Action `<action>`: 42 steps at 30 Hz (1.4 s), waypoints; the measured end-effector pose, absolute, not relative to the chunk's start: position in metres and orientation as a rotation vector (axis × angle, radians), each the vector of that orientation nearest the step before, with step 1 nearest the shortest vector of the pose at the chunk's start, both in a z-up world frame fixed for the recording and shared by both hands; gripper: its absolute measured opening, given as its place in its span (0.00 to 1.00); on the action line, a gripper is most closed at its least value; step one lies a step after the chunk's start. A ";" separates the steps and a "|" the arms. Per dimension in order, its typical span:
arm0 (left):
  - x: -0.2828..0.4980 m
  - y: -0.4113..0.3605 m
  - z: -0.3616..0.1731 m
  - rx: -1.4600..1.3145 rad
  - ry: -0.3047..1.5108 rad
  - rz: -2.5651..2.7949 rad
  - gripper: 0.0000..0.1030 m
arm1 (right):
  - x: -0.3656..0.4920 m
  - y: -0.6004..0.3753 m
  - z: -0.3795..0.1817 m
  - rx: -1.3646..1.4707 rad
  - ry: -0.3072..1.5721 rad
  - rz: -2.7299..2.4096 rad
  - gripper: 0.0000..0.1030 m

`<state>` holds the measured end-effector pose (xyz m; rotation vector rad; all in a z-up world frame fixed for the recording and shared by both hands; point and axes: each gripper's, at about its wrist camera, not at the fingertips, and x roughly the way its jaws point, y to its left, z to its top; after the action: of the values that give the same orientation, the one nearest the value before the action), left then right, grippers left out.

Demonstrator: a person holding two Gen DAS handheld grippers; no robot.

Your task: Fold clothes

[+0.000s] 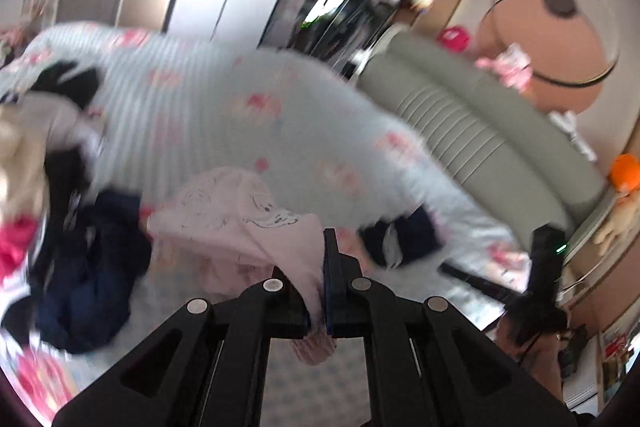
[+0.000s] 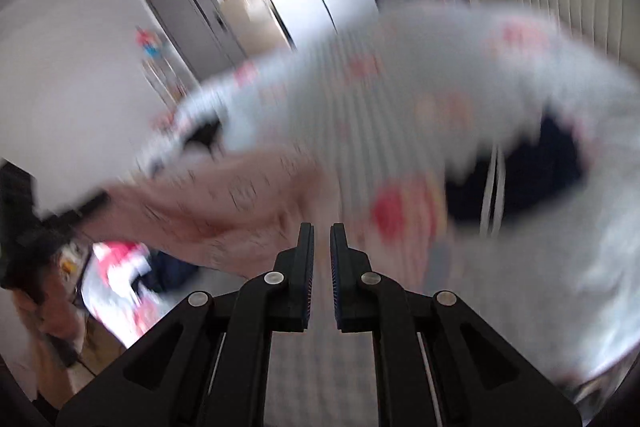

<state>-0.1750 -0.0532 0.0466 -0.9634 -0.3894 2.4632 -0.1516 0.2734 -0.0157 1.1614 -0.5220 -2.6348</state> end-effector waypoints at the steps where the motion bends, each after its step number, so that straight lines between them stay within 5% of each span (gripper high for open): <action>1: -0.169 -0.055 0.040 -0.975 -0.397 2.462 0.05 | -0.154 0.267 -0.041 1.233 -0.532 -2.600 0.08; 5: -0.161 -0.064 0.022 -0.986 -0.445 2.455 0.05 | -0.166 0.246 -0.102 1.392 -0.616 -2.460 0.13; 7: -0.157 -0.069 0.019 -0.978 -0.448 2.467 0.05 | -0.174 0.233 -0.118 1.415 -0.648 -2.401 0.26; 27: -0.176 -0.196 -0.046 -1.061 -0.660 2.577 0.05 | -0.274 0.132 -0.190 1.487 -0.759 -2.188 0.50; 29: -0.177 -0.197 -0.055 -1.081 -0.667 2.565 0.05 | -0.281 0.121 -0.192 1.455 -0.757 -2.153 0.39; 30: -0.177 -0.197 -0.057 -1.091 -0.666 2.560 0.05 | -0.283 0.115 -0.192 1.442 -0.751 -2.135 0.12; 31: -0.175 -0.195 -0.059 -1.096 -0.662 2.556 0.05 | -0.283 0.111 -0.188 1.432 -0.727 -2.138 0.07; 42: -0.138 -0.140 -0.004 -0.833 -0.673 2.286 0.05 | -0.175 0.215 -0.023 0.971 -0.694 -2.425 0.03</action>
<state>-0.1380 -0.1399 -0.0036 -0.8333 -0.6726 2.2862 -0.1748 0.2153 -0.0233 0.9706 -0.6942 -2.4251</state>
